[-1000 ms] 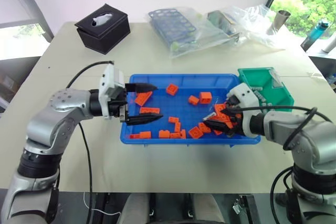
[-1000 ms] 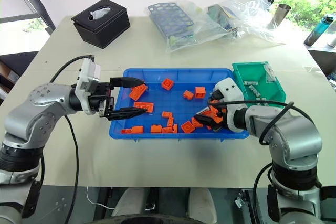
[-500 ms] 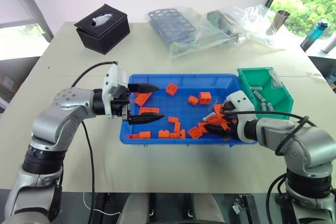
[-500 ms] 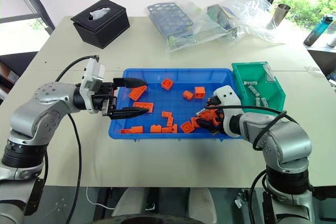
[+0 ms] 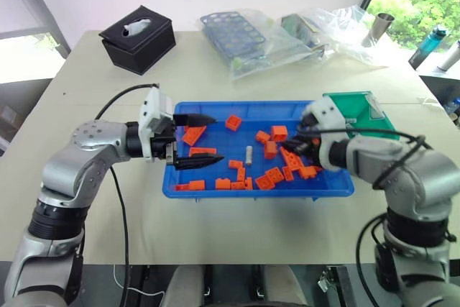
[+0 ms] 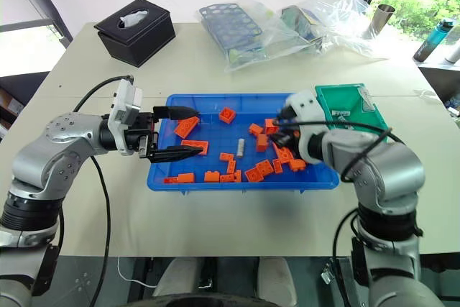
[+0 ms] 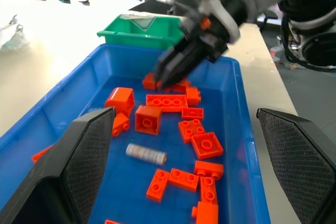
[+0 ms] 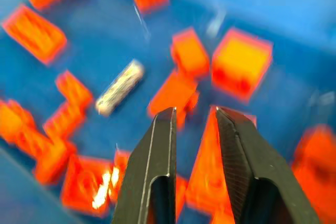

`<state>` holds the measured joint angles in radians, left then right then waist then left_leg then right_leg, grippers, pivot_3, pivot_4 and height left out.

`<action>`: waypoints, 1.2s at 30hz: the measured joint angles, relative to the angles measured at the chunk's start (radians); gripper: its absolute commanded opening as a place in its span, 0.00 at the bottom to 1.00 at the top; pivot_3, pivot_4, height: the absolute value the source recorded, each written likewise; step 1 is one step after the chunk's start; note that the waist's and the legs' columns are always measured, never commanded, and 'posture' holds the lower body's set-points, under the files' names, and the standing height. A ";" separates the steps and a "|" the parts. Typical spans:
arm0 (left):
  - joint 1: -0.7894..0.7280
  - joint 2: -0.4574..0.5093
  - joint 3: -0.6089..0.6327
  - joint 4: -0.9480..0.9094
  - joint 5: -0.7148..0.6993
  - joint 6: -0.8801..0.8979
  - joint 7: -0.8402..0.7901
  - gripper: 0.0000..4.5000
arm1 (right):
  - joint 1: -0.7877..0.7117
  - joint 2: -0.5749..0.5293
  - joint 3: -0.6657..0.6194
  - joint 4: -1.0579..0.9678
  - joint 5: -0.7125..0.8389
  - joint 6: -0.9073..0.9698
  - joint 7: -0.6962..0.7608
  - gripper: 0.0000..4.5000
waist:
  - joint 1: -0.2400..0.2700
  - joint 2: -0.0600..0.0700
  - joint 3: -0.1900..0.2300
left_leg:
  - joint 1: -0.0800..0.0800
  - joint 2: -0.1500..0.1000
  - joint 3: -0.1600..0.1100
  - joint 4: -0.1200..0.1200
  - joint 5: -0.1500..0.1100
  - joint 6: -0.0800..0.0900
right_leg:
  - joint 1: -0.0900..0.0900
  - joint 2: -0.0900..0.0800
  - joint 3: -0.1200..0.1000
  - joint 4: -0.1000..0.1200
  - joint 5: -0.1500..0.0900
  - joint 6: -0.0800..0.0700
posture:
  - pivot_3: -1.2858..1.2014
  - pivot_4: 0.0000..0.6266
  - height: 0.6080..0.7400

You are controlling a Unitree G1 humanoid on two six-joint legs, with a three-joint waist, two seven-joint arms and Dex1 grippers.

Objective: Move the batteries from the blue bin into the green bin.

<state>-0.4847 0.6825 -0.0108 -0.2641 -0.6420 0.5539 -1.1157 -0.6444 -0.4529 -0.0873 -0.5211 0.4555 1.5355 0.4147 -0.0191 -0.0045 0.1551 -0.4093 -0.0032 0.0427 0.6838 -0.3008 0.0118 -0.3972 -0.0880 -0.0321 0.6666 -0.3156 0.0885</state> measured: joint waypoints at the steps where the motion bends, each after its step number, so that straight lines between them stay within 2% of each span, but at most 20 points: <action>1: 0.000 0.000 0.000 -0.002 0.000 0.000 0.002 1.00 | -0.035 0.025 0.024 0.024 -0.002 -0.021 -0.008 0.26 | 0.001 0.000 0.000 | 0.000 0.000 0.000 0.000 0.000 0.000 | 0.000 0.000 0.000 0.001 0.000 0.000 | 0.52 0.24 0.82; 5: -0.004 -0.007 -0.001 -0.003 0.000 -0.001 0.007 1.00 | -0.073 0.071 0.160 0.121 -0.019 -0.121 -0.009 0.26 | 0.009 0.000 0.000 | 0.000 -0.002 0.000 0.000 0.000 0.000 | 0.000 -0.001 0.000 0.001 0.000 0.000 | 0.52 0.24 0.82; 6: -0.004 -0.007 -0.001 -0.003 0.000 -0.001 0.007 1.00 | -0.073 0.063 0.192 0.136 -0.020 -0.146 0.007 0.31 | 0.008 0.000 0.000 | -0.001 -0.002 0.000 0.000 0.000 0.001 | 0.000 -0.002 0.000 0.001 0.000 0.000 | 0.52 0.24 0.82; 8: -0.004 -0.003 -0.001 -0.002 0.001 -0.001 0.006 1.00 | -0.080 0.025 0.247 0.160 -0.019 -0.198 0.057 0.43 | 0.007 0.000 0.000 | -0.001 -0.003 0.000 0.001 -0.001 0.001 | 0.000 -0.003 0.000 0.001 0.000 0.000 | 0.52 0.24 0.82; 10: -0.003 0.007 0.001 0.003 0.001 -0.001 0.005 1.00 | -0.084 0.004 0.272 0.183 -0.022 -0.230 0.079 0.63 | 0.005 0.000 0.000 | -0.001 -0.003 0.000 0.001 -0.001 0.001 | 0.000 -0.003 0.000 0.000 0.000 0.000 | 0.52 0.24 0.82; 12: -0.001 0.015 0.008 0.011 0.004 -0.003 0.005 1.00 | -0.089 -0.002 0.293 0.212 -0.037 -0.247 0.082 0.87 | 0.004 0.000 0.000 | -0.001 -0.002 0.000 0.001 -0.001 0.001 | 0.000 -0.002 0.000 0.001 0.000 0.000 | 0.52 0.24 0.82; 20: 0.039 0.071 0.047 0.024 0.001 -0.013 -0.018 1.00 | -0.074 0.086 0.297 0.250 -0.032 -0.209 0.057 0.87 | 0.000 0.000 0.000 | -0.001 -0.001 0.000 0.000 -0.001 0.001 | 0.000 -0.001 0.000 0.001 0.000 0.000 | 0.52 0.24 0.82; 25: 0.055 0.086 0.051 0.022 0.000 -0.013 -0.029 1.00 | -0.041 0.150 0.325 0.350 -0.052 -0.231 0.029 0.87 | 0.006 0.000 0.000 | -0.001 -0.002 0.000 0.001 -0.001 0.001 | 0.000 -0.002 0.000 0.001 0.000 0.000 | 0.52 0.24 0.82; 34: 0.053 0.086 0.053 0.001 -0.003 -0.011 -0.013 1.00 | -0.039 0.172 0.335 0.420 -0.101 -0.320 0.002 0.87 | 0.000 0.000 0.000 | 0.000 -0.001 0.000 0.001 -0.001 0.001 | 0.000 -0.001 0.000 0.002 0.000 0.000 | 0.52 0.24 0.82; 36: 0.052 0.086 0.053 -0.007 -0.004 -0.010 -0.010 1.00 | -0.032 0.170 0.345 0.421 -0.113 -0.338 0.002 0.79 | 0.001 0.000 0.000 | 0.000 -0.001 0.000 0.001 -0.001 0.001 | 0.000 -0.001 0.000 0.002 0.000 0.000 | 0.52 0.24 0.82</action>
<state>-0.4323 0.7682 0.0419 -0.2708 -0.6457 0.5439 -1.1260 -0.6762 -0.2825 0.2578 -0.1004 0.3424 1.1976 0.4172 -0.0185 -0.0048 0.1551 -0.4096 -0.0047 0.0424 0.6844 -0.3013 0.0127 -0.3975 -0.0894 -0.0323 0.6683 -0.3155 0.0886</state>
